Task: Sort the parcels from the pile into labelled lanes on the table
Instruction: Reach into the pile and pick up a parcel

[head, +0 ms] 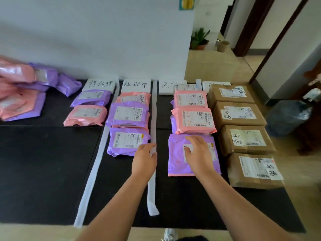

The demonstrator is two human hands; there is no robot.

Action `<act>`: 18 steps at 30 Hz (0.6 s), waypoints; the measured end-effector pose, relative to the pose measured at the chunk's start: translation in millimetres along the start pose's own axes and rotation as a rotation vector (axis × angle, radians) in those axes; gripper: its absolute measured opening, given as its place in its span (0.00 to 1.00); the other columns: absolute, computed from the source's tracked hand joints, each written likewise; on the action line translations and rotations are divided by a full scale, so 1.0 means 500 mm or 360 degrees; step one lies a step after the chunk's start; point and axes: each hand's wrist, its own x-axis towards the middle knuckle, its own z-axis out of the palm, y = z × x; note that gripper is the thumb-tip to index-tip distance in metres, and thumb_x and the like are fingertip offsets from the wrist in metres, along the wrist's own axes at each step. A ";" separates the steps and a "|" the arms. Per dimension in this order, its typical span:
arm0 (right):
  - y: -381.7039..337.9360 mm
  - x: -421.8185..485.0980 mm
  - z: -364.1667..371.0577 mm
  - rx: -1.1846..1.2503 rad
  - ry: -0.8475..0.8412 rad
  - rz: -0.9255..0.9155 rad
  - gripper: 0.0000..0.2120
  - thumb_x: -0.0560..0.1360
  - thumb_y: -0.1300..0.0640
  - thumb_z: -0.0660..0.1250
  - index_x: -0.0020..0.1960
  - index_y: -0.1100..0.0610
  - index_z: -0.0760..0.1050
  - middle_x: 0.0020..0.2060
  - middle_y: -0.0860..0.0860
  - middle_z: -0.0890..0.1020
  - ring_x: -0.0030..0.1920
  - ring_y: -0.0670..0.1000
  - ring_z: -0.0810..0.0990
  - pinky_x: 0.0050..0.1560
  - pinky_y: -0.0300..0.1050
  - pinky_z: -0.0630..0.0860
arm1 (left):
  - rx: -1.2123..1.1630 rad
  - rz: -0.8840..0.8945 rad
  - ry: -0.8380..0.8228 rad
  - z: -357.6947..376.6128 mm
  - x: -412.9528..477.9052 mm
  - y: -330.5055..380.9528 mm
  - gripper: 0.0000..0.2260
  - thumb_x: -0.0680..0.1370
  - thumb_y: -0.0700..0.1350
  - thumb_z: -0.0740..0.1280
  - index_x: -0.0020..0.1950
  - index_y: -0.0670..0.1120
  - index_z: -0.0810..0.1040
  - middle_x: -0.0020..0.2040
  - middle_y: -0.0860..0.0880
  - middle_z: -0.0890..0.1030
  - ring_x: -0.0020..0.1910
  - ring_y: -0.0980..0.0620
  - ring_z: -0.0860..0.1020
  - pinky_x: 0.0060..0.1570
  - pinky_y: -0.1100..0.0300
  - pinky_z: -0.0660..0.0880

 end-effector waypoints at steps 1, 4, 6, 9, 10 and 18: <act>-0.026 -0.004 0.007 0.0048 0.0010 -0.0048 0.16 0.76 0.65 0.68 0.63 0.59 0.78 0.60 0.56 0.79 0.60 0.58 0.76 0.61 0.50 0.71 | -0.0013 0.0012 0.0031 -0.019 -0.004 -0.010 0.17 0.81 0.42 0.63 0.70 0.50 0.73 0.69 0.48 0.72 0.66 0.48 0.73 0.59 0.61 0.69; -0.105 -0.019 0.030 0.0099 -0.0062 -0.0192 0.17 0.77 0.63 0.68 0.66 0.57 0.76 0.63 0.54 0.77 0.66 0.55 0.73 0.66 0.46 0.68 | -0.0081 -0.0076 0.0142 -0.079 -0.020 -0.046 0.17 0.81 0.42 0.64 0.70 0.51 0.73 0.69 0.49 0.72 0.67 0.47 0.73 0.62 0.59 0.71; -0.160 -0.034 0.052 0.0092 -0.0098 -0.0262 0.18 0.78 0.62 0.68 0.67 0.57 0.76 0.64 0.53 0.76 0.66 0.53 0.72 0.66 0.44 0.67 | -0.0155 -0.0121 0.0217 -0.123 -0.040 -0.081 0.17 0.81 0.42 0.65 0.70 0.52 0.74 0.69 0.50 0.73 0.66 0.48 0.75 0.59 0.60 0.72; -0.253 -0.072 0.101 0.0114 -0.0144 -0.0355 0.18 0.77 0.63 0.68 0.67 0.57 0.76 0.64 0.53 0.76 0.66 0.53 0.73 0.66 0.43 0.68 | -0.0171 -0.0116 0.0318 -0.199 -0.082 -0.148 0.17 0.81 0.43 0.64 0.70 0.51 0.74 0.67 0.51 0.74 0.63 0.52 0.76 0.55 0.63 0.71; -0.286 -0.090 0.121 0.0120 -0.0160 -0.0387 0.18 0.77 0.63 0.69 0.67 0.58 0.76 0.64 0.53 0.76 0.66 0.54 0.73 0.66 0.43 0.69 | -0.0165 -0.0130 0.0352 -0.228 -0.099 -0.173 0.17 0.81 0.43 0.64 0.70 0.51 0.74 0.67 0.52 0.74 0.62 0.52 0.75 0.56 0.62 0.71; -0.549 -0.283 0.299 0.0160 -0.0380 -0.0520 0.20 0.79 0.59 0.68 0.70 0.53 0.73 0.67 0.50 0.73 0.69 0.49 0.70 0.70 0.43 0.67 | -0.0082 -0.0190 0.0546 -0.452 -0.233 -0.406 0.18 0.81 0.44 0.64 0.71 0.50 0.73 0.66 0.51 0.74 0.63 0.52 0.75 0.60 0.59 0.72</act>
